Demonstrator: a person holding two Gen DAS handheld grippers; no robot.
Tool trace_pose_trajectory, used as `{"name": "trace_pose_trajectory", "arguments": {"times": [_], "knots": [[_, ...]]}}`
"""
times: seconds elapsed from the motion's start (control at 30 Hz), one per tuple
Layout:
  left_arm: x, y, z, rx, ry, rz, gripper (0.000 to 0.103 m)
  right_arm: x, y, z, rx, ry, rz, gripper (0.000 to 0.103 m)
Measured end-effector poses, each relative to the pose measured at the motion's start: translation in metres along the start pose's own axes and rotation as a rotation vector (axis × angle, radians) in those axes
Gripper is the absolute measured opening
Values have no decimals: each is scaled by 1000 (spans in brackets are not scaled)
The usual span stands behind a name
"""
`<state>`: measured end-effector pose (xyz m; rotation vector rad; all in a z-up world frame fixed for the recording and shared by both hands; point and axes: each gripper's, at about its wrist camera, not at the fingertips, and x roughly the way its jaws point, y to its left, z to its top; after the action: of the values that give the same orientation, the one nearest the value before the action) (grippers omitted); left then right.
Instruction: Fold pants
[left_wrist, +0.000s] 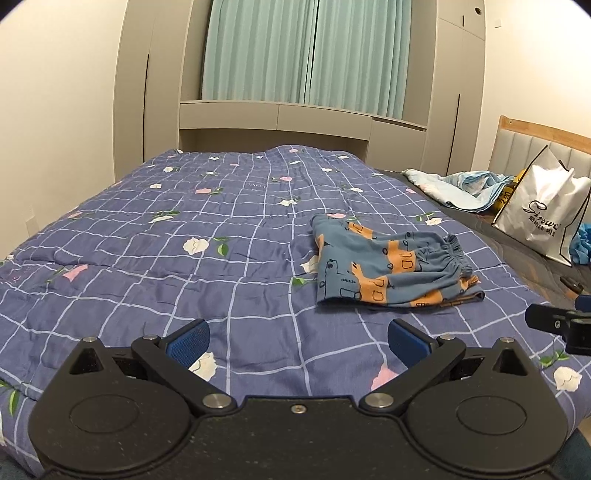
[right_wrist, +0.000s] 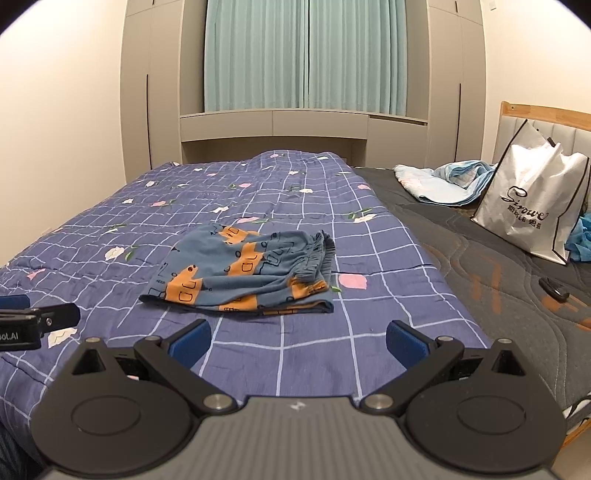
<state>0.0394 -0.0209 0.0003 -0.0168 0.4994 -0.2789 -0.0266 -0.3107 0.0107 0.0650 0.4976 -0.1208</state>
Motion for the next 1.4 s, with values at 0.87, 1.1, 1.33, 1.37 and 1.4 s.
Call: {"name": "trace_pose_trajectory", "arguments": {"times": [0.87,1.1,1.33,1.37,1.4], "knots": [[0,2,-3,-1,13,3,102,4,-4,-5,18,14,6,103],[0,1,-2,-13,38,16,102,5,-3,-5,18,16,7,103],[1,-2,-3,-15,55,-8,102,6,-2,-6,16,17,8,103],[0,-2,-3,-16,55,-8,102,5,-2,-6,17,17,8,103],[0,-2,-3,-16,54,-6,102,5,-2,-6,18,17,8,103]]}}
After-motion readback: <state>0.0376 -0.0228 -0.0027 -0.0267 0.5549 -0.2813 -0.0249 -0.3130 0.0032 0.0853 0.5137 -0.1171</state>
